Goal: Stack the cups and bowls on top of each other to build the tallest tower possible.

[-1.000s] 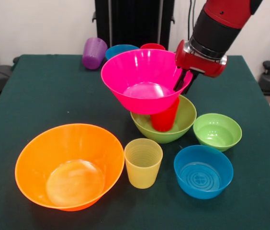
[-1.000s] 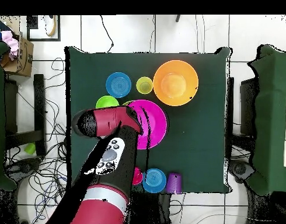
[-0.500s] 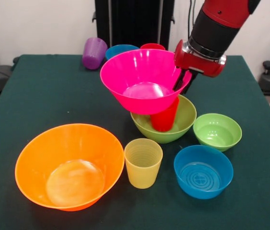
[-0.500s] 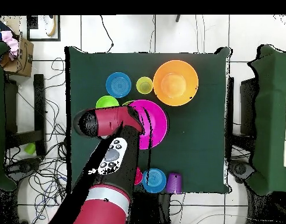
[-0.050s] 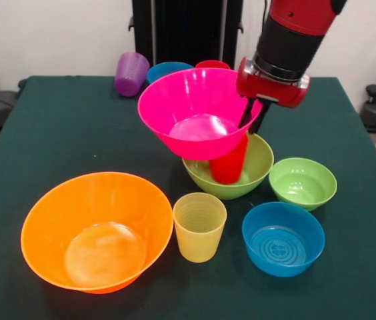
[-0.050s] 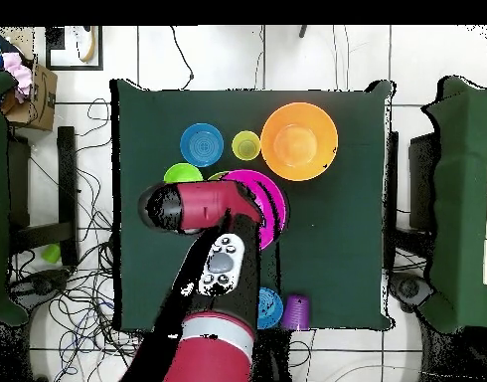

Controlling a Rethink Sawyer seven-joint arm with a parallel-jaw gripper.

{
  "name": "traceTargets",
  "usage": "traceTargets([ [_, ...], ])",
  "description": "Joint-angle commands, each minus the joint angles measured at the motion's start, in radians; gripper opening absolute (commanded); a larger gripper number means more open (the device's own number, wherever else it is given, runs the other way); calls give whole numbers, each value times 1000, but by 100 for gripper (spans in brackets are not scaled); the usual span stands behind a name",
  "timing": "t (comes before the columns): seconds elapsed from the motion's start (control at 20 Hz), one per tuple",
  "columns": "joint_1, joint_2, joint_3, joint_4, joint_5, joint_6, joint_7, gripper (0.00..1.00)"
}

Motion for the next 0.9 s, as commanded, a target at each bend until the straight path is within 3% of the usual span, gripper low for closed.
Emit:
traceTargets([
  [0.05,-37,98,253,112,-34,-258,22,0],
  [0.15,-10,101,217,96,-71,-304,42,0],
  [0.4,-21,100,219,100,-110,-372,25,0],
  [0.75,-24,90,213,74,-106,-198,-32,0],
  [0.9,-29,91,218,73,-112,-190,-43,0],
])
